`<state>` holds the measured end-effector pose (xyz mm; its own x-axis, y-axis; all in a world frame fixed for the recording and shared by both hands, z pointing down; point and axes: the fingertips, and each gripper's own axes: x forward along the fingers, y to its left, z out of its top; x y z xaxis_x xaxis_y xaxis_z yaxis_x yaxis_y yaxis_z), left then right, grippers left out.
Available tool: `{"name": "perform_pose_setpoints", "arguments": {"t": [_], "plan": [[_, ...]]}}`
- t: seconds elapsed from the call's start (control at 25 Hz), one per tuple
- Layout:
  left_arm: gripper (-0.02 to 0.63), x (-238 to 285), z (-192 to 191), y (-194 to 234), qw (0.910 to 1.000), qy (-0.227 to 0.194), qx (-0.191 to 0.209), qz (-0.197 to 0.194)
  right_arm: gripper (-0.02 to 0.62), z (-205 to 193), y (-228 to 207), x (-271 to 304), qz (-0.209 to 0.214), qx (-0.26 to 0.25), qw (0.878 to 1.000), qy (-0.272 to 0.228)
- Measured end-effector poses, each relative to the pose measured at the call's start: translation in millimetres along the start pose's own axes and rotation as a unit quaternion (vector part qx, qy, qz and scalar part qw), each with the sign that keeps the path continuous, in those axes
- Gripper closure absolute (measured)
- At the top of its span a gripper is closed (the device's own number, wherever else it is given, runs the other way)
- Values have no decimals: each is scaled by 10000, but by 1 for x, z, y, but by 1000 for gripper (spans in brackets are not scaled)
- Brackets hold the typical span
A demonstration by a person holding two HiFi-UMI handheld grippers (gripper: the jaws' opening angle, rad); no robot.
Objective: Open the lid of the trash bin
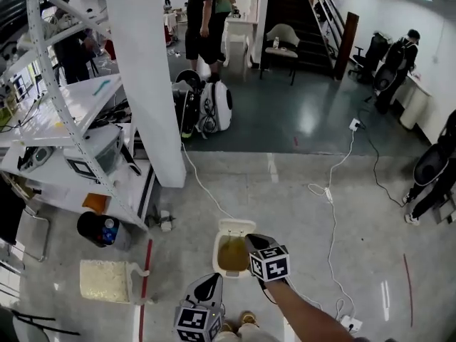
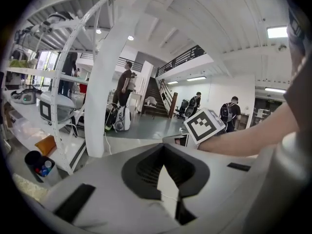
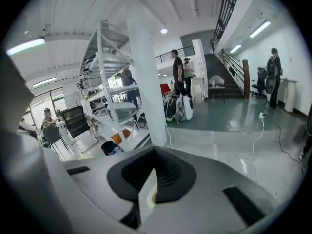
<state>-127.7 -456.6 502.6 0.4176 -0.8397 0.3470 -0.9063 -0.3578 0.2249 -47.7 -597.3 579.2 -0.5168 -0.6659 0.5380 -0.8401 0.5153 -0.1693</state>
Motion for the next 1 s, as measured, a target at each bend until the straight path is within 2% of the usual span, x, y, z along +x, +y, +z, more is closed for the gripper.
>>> {"name": "perform_pose_setpoints", "arguments": {"t": [0.12, 0.44, 0.76, 0.88, 1.0], "plan": [[606, -5, 23, -11, 9994, -336, 94, -55, 561, 40, 11, -40, 76, -170, 9984, -535], [606, -24, 60, -31, 9974, -662, 274, -113, 561, 108, 43, -142, 363, -468, 9848, -1633], [605, -34, 79, -39, 9955, -847, 371, -183, 561, 105, 84, -202, 757, -966, 9741, -1901], [606, -34, 80, -41, 9951, -858, 472, -164, 561, 95, 94, -211, 881, -1164, 9684, -2022], [606, -35, 79, -38, 9947, -857, 562, -122, 561, 84, 95, -206, 940, -1135, 9662, -2116]]}}
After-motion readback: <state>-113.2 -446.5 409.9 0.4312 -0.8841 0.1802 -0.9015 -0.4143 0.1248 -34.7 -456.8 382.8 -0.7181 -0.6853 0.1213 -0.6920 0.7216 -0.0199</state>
